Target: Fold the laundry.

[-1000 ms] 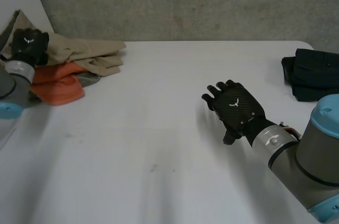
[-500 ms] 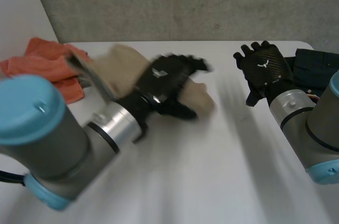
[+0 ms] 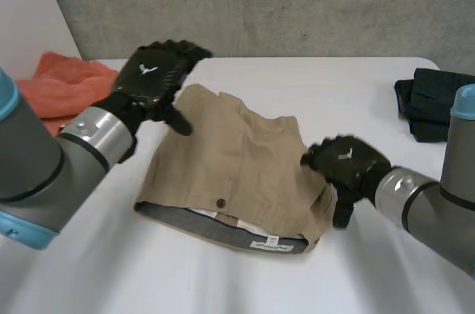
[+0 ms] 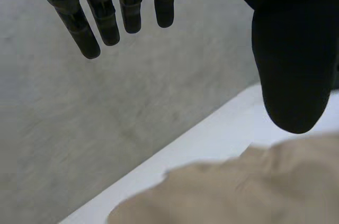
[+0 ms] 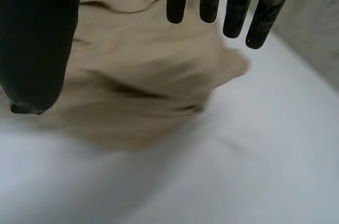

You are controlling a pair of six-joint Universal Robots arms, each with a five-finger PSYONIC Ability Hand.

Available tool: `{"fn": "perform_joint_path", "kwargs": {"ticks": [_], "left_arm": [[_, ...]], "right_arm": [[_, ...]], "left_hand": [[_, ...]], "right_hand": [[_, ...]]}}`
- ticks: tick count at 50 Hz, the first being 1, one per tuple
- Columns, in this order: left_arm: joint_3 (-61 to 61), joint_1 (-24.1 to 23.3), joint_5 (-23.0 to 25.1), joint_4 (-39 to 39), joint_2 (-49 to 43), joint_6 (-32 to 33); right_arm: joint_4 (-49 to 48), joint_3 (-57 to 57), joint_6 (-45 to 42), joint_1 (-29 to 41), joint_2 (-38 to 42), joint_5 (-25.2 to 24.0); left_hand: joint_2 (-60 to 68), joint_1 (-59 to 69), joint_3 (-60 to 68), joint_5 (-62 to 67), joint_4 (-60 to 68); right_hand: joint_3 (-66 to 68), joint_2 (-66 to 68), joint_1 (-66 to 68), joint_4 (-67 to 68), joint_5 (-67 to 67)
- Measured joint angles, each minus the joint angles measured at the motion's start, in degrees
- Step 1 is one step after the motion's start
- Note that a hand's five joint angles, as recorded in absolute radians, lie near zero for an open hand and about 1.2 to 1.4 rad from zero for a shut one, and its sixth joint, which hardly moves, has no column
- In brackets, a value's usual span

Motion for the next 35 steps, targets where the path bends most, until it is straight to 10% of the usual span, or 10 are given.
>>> {"fn": "perform_joint_path", "kwargs": {"ticks": [10,18,35], "left_arm": [[-2.76,5.09,-0.31,-0.39,-3.09,4.86],[-3.55,4.57,-0.09,-0.02,-3.08,4.48],[-4.68,4.76,-0.09,-0.33,-1.82,4.41]], "right_arm": [[-0.97,6.74,-0.26,2.62,-0.23,0.10],[-13.85,10.05,-0.13,2.64,2.79,1.08],[-20.57,-4.67,-10.97,-12.17,3.98,5.20]], "left_hand": [[0.00,0.00,0.00,0.00,0.00],[0.00,0.00,0.00,0.00,0.00],[0.00,0.00,0.00,0.00,0.00]], "right_hand": [[0.78,0.51,0.45,0.46,0.42],[53.33,52.76,38.89,51.82,50.39],[56.11,54.10,45.44,54.77,53.48]]}}
